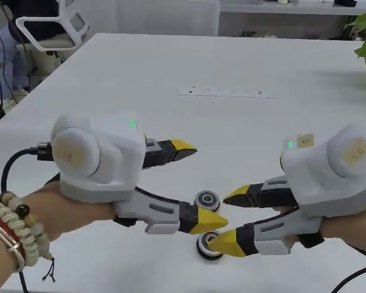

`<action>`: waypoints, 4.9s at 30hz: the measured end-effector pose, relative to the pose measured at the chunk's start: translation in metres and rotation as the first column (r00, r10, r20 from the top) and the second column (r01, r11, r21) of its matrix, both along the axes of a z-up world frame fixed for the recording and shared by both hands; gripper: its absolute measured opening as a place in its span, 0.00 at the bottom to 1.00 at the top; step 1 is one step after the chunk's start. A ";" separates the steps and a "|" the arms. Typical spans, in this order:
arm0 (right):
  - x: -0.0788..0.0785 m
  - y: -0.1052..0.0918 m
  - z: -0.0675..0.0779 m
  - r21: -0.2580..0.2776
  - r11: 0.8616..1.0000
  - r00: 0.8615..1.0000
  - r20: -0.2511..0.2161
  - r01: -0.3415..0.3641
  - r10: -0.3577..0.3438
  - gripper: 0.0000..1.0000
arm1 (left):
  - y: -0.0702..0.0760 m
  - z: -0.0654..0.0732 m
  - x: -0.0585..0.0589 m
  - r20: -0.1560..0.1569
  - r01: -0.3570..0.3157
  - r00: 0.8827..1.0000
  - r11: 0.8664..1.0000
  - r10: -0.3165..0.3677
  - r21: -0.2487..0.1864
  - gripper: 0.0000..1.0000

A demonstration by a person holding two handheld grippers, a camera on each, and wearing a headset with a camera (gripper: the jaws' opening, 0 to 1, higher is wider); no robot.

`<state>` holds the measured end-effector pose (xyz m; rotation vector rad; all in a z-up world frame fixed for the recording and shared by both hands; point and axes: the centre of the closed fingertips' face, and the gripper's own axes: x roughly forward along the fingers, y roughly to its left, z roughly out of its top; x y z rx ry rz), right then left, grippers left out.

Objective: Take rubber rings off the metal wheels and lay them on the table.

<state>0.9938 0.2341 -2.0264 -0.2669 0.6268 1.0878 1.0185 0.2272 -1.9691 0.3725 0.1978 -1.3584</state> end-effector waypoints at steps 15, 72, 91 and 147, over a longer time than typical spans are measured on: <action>-0.011 -0.004 -0.036 -0.044 0.999 0.998 -0.060 -0.033 0.030 0.34 | -0.011 -0.037 -0.028 -0.095 0.117 0.989 0.993 -0.114 0.035 0.47; -0.007 -0.012 -0.053 -0.127 0.990 0.997 -0.053 -0.065 0.059 0.12 | -0.002 -0.090 -0.020 -0.122 0.091 0.990 0.983 -0.072 0.161 0.08; -0.003 -0.002 -0.053 -0.133 0.989 0.998 -0.026 -0.058 0.055 0.23 | -0.004 -0.090 -0.024 -0.121 0.101 0.989 0.983 -0.083 0.155 0.08; 0.001 -0.020 -0.044 -0.019 0.971 0.919 -0.319 0.239 -0.232 0.00 | -0.005 -0.090 -0.024 -0.124 0.102 0.989 0.983 -0.083 0.153 0.08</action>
